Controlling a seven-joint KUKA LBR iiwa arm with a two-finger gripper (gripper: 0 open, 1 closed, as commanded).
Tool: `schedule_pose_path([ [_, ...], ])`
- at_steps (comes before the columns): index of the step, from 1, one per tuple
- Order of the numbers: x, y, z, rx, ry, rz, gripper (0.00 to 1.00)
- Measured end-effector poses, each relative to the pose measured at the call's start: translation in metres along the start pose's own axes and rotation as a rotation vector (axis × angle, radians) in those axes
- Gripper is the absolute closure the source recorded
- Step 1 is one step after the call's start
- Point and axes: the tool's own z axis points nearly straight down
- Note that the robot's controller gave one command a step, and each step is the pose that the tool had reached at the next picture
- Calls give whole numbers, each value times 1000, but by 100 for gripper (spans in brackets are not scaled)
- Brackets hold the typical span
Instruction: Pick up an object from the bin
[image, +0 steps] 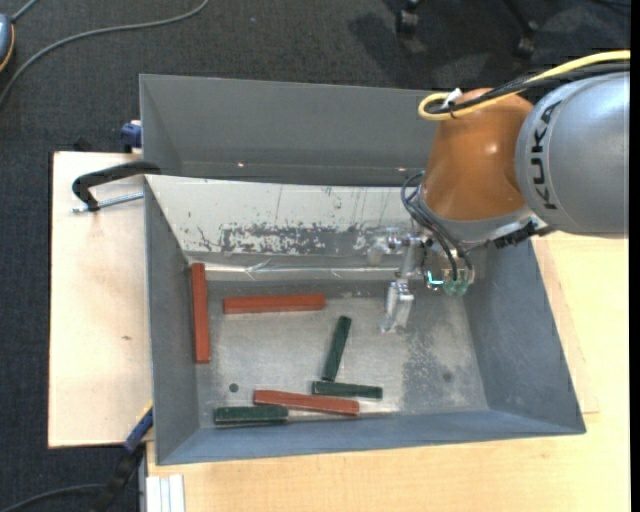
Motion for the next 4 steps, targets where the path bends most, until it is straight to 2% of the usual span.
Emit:
schedule_pose_path([
  [1, 87, 79, 72, -1, 2, -207, 0],
  [2, 84, 76, 69, 1, -6, -202, 100],
  [3, 41, 110, 42, -2, -19, -160, 100],
  [4, 7, 90, 66, 0, -15, -213, 100],
])
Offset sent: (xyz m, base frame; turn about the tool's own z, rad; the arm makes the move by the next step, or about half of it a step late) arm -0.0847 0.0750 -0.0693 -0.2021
